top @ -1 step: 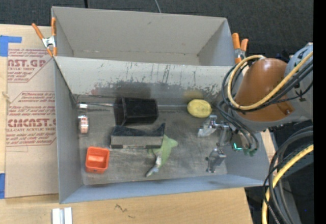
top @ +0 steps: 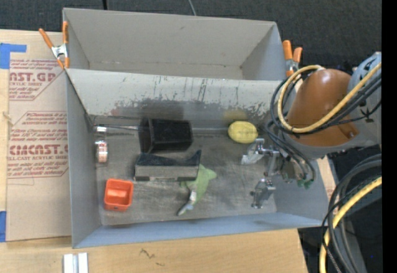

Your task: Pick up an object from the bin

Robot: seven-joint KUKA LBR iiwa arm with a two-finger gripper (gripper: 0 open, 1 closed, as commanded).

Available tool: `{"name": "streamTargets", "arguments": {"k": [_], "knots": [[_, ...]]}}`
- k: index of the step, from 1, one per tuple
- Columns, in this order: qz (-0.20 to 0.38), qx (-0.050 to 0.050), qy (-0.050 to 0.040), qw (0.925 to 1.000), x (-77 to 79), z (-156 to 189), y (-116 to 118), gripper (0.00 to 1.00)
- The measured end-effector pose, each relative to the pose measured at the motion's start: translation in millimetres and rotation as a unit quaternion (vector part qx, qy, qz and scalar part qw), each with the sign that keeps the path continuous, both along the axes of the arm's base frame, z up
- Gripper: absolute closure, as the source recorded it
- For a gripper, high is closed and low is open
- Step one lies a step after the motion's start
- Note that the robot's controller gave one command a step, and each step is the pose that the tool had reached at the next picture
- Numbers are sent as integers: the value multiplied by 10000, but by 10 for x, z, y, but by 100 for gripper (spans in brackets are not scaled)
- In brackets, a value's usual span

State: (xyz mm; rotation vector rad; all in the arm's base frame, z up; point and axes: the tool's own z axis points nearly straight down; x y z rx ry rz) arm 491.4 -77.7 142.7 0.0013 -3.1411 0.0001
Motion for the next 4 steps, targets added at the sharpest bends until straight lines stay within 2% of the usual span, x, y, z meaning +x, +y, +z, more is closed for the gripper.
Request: {"name": "streamTargets", "arguments": {"k": [1, 2, 3, 4], "knots": [[202, -16, -25, 9998, 65, -180, 247, 0], [1280, 4, -1, 9918, 207, -137, 777, 0], [1655, 1, -6, 9862, 168, -68, 721, 0], [976, 3, -27, 9952, 15, -609, 584, 0]]}}
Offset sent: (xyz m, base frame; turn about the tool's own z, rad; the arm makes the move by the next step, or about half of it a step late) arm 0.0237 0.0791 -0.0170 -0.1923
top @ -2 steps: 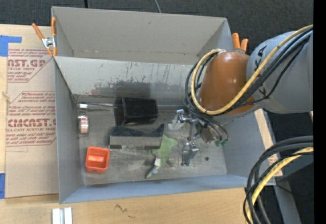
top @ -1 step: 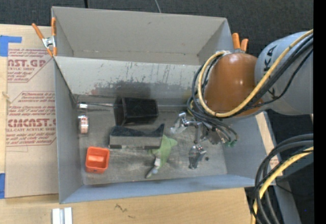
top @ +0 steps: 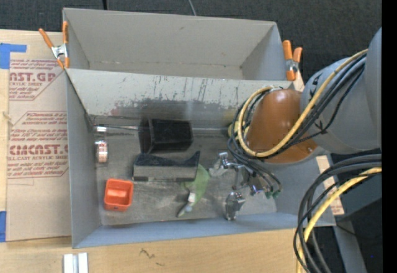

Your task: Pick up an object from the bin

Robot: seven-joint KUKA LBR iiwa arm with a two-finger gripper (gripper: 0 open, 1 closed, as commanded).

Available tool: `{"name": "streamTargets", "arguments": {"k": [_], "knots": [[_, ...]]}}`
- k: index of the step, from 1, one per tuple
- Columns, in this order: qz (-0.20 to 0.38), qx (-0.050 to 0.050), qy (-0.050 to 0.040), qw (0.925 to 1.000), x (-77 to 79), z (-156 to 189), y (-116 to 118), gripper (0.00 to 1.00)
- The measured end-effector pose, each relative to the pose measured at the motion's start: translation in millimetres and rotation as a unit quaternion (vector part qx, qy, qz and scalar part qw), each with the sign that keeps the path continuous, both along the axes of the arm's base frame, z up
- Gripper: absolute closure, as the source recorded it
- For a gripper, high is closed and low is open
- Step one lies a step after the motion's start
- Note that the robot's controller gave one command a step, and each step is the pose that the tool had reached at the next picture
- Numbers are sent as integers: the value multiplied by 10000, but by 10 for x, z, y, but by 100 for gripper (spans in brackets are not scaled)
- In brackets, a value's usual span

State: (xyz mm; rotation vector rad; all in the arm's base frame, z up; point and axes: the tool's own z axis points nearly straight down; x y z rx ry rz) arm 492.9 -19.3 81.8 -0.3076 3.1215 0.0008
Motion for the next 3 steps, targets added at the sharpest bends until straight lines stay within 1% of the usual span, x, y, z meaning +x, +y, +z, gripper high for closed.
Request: {"name": "streamTargets", "arguments": {"k": [1, 3], "knots": [[1807, -55, -74, 9835, 235, -48, 520, 100], [1802, -51, -62, 9836, 239, -42, 516, 100]]}}
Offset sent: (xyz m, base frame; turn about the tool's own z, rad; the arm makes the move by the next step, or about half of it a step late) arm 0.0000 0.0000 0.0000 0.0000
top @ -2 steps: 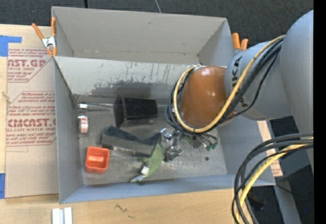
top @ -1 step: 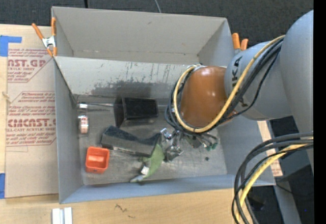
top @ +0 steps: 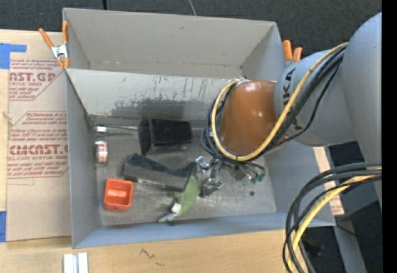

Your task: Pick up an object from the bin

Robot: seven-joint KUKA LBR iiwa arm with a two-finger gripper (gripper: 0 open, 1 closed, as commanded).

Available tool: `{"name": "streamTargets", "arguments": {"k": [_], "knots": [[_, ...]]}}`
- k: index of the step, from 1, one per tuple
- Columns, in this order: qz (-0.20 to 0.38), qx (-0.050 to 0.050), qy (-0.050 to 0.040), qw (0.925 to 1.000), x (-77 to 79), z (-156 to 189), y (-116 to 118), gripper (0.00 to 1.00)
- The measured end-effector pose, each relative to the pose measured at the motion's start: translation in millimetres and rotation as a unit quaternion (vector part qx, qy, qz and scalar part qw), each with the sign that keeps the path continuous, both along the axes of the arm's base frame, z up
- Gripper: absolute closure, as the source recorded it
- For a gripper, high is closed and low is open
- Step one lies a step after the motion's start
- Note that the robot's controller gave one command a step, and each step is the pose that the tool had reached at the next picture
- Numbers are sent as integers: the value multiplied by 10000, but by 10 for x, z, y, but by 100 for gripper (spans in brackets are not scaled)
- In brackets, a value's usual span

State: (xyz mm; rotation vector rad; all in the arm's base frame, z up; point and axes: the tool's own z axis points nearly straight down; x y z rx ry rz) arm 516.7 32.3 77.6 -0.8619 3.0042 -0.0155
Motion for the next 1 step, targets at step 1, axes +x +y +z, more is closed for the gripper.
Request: {"name": "streamTargets", "arguments": {"k": [1], "knots": [[4, 9, 46, 10000, -14, 23, 5, 100]]}}
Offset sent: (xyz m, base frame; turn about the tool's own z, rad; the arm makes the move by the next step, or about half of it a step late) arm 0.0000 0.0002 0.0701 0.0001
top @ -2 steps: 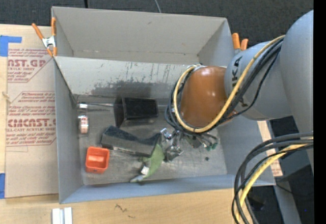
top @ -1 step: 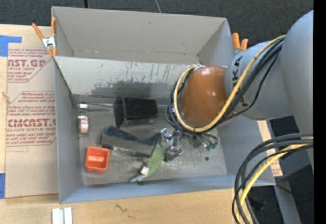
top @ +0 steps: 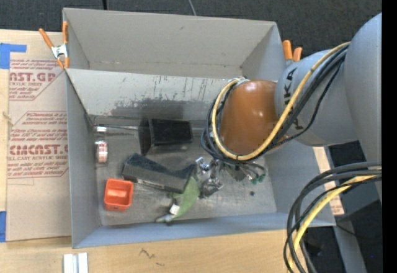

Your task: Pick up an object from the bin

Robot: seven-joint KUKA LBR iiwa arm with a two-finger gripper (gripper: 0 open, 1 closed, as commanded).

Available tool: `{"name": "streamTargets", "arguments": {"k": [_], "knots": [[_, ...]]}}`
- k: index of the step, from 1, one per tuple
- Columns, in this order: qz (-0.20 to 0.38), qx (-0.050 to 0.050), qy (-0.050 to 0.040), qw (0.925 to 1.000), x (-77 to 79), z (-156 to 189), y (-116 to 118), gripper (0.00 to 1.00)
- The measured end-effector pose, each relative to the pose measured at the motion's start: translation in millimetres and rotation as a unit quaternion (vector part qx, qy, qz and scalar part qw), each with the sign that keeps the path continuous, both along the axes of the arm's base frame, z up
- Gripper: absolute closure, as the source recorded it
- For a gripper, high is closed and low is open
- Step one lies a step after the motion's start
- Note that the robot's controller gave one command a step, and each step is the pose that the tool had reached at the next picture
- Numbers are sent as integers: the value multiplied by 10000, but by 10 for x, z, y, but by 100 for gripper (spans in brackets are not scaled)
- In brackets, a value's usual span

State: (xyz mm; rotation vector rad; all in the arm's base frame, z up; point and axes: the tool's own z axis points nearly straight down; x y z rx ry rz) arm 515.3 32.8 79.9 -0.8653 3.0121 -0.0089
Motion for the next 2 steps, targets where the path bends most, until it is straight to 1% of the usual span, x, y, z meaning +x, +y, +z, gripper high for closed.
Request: {"name": "streamTargets", "arguments": {"k": [1, 2], "knots": [[1, 7, 73, 10000, -33, 93, 9, 100], [1, 16, 66, 10000, -31, 293, 15, 100]]}}
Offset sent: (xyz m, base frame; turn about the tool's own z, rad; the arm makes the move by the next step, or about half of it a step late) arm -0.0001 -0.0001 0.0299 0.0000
